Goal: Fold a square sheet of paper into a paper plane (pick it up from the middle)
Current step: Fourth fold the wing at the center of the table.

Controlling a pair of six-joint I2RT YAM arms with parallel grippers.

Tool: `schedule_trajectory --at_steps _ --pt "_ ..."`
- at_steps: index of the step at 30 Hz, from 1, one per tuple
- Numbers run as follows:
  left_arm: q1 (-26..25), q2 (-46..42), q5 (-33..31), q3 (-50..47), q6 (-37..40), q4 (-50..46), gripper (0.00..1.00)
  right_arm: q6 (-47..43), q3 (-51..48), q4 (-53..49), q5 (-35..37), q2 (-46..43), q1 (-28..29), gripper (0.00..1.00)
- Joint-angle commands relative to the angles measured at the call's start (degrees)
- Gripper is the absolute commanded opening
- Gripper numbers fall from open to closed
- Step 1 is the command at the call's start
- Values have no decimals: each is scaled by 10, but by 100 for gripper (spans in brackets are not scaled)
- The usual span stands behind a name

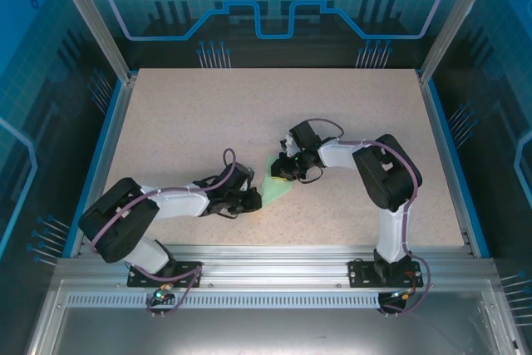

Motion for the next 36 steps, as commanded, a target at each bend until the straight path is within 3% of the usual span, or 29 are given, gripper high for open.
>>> schedule_trajectory --at_steps 1,10,24,36 --pt "0 -8 11 -30 22 -189 13 -9 -2 -28 46 41 -4 15" --pt "0 -105 15 27 14 -180 20 -14 3 -37 49 40 0 15" --pt "6 50 102 92 3 -46 24 -17 1 -41 52 45 1 15" --pt "19 32 47 13 13 -133 23 -21 1 -47 59 48 0 15"
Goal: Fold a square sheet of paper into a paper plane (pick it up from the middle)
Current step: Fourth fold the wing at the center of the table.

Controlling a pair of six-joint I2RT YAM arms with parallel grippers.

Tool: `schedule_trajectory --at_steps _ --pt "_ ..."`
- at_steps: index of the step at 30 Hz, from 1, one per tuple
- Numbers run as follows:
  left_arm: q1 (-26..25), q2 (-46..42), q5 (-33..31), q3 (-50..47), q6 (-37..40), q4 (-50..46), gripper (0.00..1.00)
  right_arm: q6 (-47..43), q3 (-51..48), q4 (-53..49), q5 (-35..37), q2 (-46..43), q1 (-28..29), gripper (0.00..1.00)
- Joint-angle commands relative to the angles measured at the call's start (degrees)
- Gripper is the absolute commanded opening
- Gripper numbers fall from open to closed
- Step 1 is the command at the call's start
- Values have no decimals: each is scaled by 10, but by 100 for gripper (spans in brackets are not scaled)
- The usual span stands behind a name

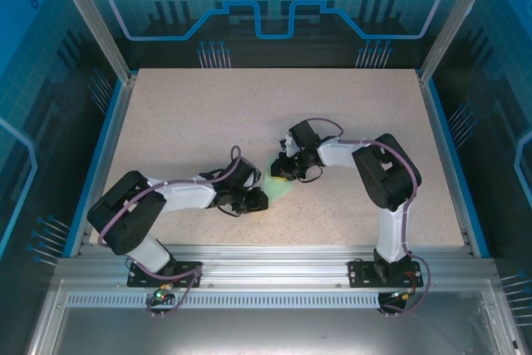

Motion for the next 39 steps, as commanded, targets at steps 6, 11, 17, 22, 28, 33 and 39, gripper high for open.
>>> schedule_trajectory --at_steps 6,11,17,22,28,33,39 --pt "23 -30 -34 -63 -8 -77 23 -15 -8 -31 54 45 0 15" --pt "23 -105 -49 -45 -17 -81 24 -16 -6 -25 39 35 2 16" --pt "25 -139 -65 20 -2 -85 26 -23 9 -30 23 -4 6 19" --pt "26 -79 -50 78 14 -67 24 -27 9 -51 41 -65 4 23" --pt "26 1 -34 120 23 -49 21 -22 -41 -64 82 -128 -26 29" --pt "26 43 -56 150 43 -76 20 -16 -93 -49 75 -153 -47 32" --pt "26 78 -80 157 51 -92 17 -12 -117 -48 75 -156 -47 38"
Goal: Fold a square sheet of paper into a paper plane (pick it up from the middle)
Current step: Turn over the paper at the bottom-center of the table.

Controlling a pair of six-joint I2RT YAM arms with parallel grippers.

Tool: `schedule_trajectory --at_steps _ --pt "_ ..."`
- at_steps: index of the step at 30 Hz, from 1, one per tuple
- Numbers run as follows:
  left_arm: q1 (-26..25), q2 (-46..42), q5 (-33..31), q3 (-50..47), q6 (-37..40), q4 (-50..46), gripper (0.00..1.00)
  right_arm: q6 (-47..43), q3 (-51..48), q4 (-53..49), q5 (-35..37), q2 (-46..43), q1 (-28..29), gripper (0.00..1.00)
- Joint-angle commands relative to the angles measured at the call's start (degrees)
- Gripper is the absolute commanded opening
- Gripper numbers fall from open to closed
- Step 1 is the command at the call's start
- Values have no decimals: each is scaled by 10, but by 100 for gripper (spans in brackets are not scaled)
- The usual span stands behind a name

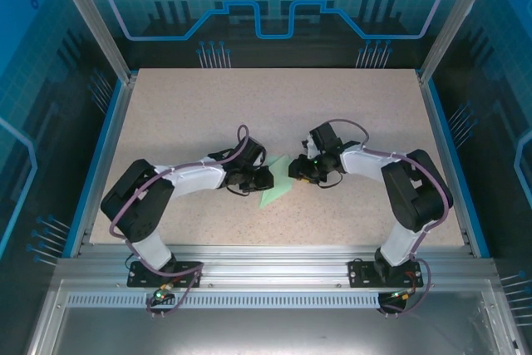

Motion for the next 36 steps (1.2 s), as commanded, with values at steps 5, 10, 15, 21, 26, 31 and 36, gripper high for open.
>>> schedule_trajectory --at_steps 5,10,15,21,26,31,36 --pt "4 14 -25 -1 19 -23 17 11 -8 4 -7 8 8 40" --pt "5 24 -26 -7 19 -21 16 15 6 2 -9 29 22 40" --pt "5 29 -26 -11 20 -17 16 28 3 13 -14 38 28 40" --pt "5 40 -20 -18 15 -7 16 45 -2 40 -35 39 36 38" --pt "5 42 -15 -25 9 2 16 57 -2 48 -33 42 40 37" --pt "9 42 2 -33 1 16 16 71 -12 74 -41 41 40 37" --pt "25 26 29 -53 -14 46 16 80 -23 106 -46 21 36 38"
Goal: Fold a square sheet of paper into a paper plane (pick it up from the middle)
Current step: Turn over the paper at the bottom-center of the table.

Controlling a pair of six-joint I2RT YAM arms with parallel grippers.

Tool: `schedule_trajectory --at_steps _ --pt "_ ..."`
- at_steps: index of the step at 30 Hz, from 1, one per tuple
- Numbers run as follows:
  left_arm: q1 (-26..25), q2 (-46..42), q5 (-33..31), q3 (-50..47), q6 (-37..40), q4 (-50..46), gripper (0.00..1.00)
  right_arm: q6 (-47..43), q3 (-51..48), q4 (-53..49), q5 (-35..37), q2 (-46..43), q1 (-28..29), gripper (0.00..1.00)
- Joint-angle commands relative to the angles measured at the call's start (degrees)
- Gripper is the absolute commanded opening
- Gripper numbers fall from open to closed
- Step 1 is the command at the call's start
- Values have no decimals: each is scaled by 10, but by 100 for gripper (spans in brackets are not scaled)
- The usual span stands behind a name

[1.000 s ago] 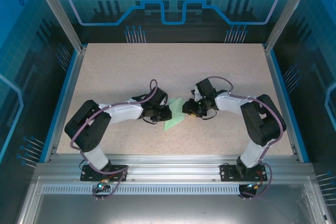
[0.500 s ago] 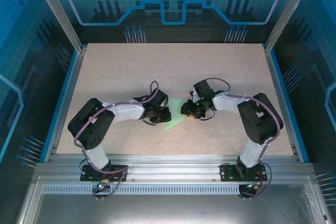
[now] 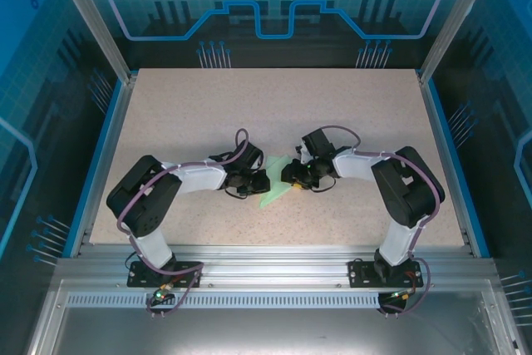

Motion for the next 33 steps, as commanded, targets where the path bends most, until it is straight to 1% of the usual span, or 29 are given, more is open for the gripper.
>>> schedule_trajectory --at_steps 1,4,7,12,20,29,33 --pt "15 -2 30 -30 -14 20 16 18 -22 59 -32 -11 -2 38" --pt "31 -3 62 -40 -22 43 17 29 -32 97 -56 -7 -9 38" --pt "44 3 85 -47 -31 62 17 38 -40 115 -60 -9 -9 36" --pt "63 8 121 -70 -56 107 17 42 -46 137 -63 -13 -13 36" --pt "77 -2 147 -89 -79 138 18 55 -41 179 -71 13 -17 35" --pt "88 -23 158 -98 -90 147 18 46 -16 182 -74 49 -21 34" --pt "88 -28 167 -104 -100 163 18 40 2 196 -90 57 -21 33"
